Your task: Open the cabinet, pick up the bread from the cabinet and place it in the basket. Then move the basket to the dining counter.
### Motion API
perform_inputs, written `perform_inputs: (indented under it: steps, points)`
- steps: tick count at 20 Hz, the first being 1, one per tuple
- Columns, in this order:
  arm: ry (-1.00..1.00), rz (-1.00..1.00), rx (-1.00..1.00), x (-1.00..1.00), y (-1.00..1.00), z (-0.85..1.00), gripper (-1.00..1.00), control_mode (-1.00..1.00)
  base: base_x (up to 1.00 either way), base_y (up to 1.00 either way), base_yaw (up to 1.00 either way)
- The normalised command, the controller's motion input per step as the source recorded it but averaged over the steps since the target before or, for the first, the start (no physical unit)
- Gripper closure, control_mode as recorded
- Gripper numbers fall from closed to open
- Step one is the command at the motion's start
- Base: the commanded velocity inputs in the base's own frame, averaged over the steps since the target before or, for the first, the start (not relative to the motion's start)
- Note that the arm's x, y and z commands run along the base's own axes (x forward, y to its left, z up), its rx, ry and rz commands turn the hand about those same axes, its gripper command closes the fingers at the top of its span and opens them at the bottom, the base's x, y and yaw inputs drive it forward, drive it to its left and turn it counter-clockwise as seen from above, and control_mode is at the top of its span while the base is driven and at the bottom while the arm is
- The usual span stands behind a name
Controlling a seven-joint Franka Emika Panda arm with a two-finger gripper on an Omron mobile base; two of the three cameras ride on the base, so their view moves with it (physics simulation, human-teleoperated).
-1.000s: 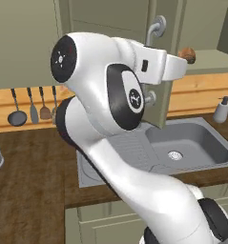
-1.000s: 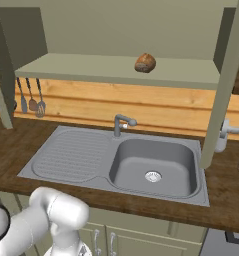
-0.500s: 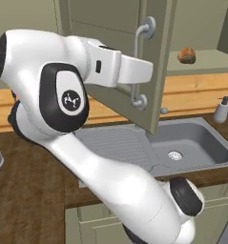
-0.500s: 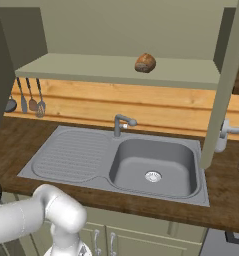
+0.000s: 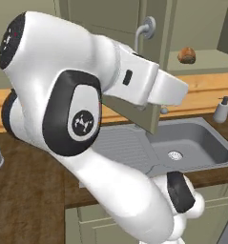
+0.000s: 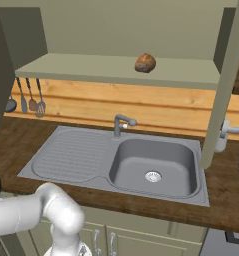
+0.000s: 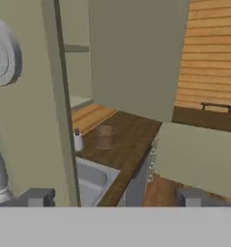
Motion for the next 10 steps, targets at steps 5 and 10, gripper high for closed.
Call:
perform_inputs:
  steps: [5, 10]
  points:
    - [-0.02, 0.33, 0.45, -0.9, -1.0, -0.33, -1.0, -1.0, 0.0, 0.0, 0.0]
    - [0.05, 0.21, 0.51, -0.27, -0.91, 0.0, -1.0, -1.0, 0.0, 0.0, 0.0]
